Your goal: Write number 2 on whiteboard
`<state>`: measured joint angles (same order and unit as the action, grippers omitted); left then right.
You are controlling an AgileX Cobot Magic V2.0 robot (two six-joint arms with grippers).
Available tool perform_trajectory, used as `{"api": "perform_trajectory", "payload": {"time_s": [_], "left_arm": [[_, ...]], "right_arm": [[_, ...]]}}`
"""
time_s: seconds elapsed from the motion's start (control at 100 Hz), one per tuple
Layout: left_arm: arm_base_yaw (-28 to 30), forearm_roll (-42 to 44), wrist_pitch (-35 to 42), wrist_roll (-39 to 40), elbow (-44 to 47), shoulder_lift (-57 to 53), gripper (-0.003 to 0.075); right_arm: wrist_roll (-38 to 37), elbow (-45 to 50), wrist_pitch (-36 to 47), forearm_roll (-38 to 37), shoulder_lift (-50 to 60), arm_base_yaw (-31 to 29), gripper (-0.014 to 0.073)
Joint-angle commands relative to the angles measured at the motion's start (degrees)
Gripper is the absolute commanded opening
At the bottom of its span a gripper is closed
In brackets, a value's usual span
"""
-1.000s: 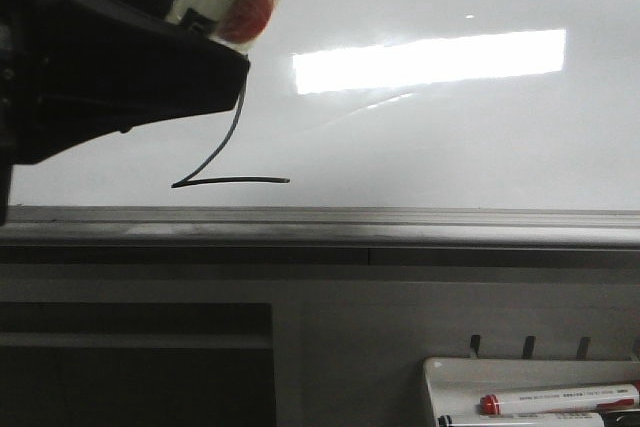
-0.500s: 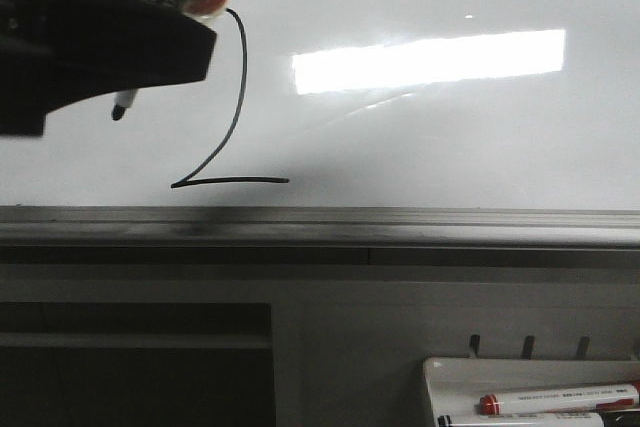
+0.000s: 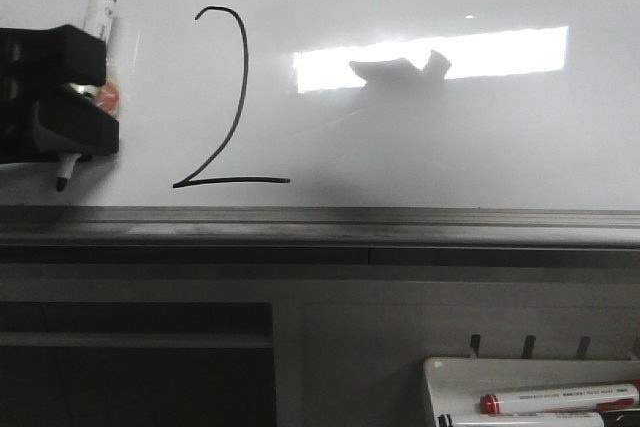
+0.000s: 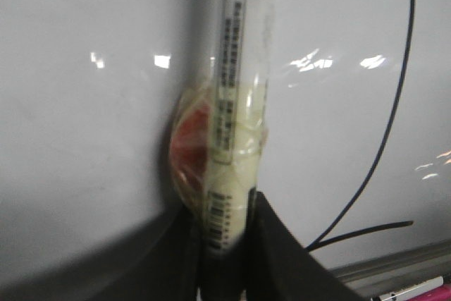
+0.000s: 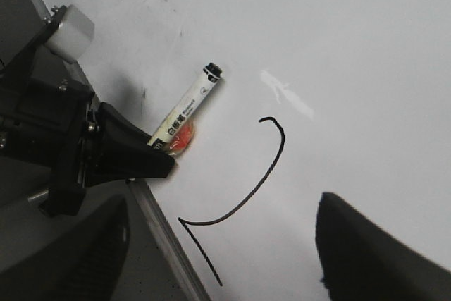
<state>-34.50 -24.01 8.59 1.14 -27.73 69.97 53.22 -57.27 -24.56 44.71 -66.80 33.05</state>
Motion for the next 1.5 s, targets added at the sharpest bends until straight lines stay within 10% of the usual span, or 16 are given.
{"api": "perform_trajectory", "payload": {"time_s": [0.0, 0.22, 0.44, 0.55, 1.12, 1.36, 1.49], "left_arm": [[0.72, -1.8, 2.39, 0.59, -2.47, 0.89, -0.002], [0.72, -3.21, 2.39, 0.59, -2.72, 1.13, 0.0003], [0.72, -3.21, 2.77, 0.59, -2.72, 1.13, 0.0398], [0.72, -3.21, 2.77, 0.59, -2.72, 1.13, 0.0477], [0.72, -2.99, -4.25, 0.59, -2.6, -14.11, 0.0436], [0.72, 2.43, -4.4, 0.09, -2.6, -25.86, 0.0008], [0.72, 6.6, -4.52, -1.14, -2.28, -33.53, -0.002]], "right_arm": [[-0.08, -1.94, 2.06, 1.54, 1.7, -0.28, 0.0482], [-0.08, -1.94, 0.89, 1.85, 1.7, -0.28, 0.0482], [-0.19, -1.94, 0.22, 2.58, 1.7, -0.28, 0.0482], [-0.19, -1.94, 0.22, 2.72, 1.7, -0.28, 0.0482], [-0.44, -1.74, -0.83, 2.72, 2.36, -0.28, 0.0469], [-1.74, 2.5, 1.07, 2.72, 6.48, -1.12, -0.0074], [-1.74, 8.38, 5.84, 2.9, 12.57, -1.12, -0.0059]]}}
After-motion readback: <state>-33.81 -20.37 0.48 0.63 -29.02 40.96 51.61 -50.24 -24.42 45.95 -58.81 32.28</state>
